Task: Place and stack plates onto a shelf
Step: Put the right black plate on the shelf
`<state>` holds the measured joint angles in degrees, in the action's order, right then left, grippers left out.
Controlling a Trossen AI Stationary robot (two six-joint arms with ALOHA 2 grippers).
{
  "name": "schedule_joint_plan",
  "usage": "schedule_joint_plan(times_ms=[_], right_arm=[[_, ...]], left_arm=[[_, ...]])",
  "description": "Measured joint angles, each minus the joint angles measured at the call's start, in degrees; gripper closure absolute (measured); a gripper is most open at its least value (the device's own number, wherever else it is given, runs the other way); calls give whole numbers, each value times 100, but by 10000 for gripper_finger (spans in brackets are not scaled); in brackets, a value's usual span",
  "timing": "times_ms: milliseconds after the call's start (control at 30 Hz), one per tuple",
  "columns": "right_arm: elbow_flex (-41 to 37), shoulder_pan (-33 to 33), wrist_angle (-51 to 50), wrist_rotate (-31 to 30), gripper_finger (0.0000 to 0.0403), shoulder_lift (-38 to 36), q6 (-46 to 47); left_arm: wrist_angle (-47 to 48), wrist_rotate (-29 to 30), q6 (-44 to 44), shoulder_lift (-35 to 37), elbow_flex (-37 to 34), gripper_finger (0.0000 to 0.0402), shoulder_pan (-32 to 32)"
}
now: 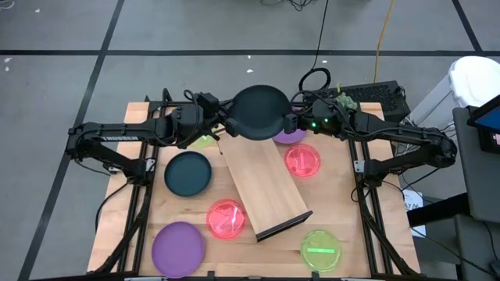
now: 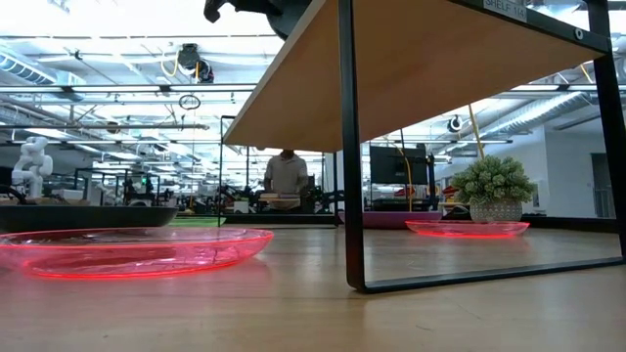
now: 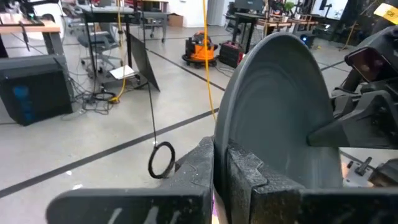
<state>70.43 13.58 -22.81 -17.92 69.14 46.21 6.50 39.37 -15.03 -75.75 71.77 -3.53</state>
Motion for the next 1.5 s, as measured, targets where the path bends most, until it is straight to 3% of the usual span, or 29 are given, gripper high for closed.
schedule_joint_plan(times_ms=[367,600,967,1167,1500], right_arm=[[0,180,-53,864,227,-128,372],[0,249,-230,1052,174,-144,532],[0,599,-763,1296,154,-184,420],[-2,885,-438,2040,154,-181,304],[-9,1224,496,3205,145,-181,560]], left_arm=[[377,-121,-483,2,0,389,-50],[523,-174,-743,2,0,390,-122],[936,-67,-2066,-1,-4,390,-89],[1335,-65,-2949,-2,-4,390,-90],[1279,-39,-3325,-315,8,391,-101]])
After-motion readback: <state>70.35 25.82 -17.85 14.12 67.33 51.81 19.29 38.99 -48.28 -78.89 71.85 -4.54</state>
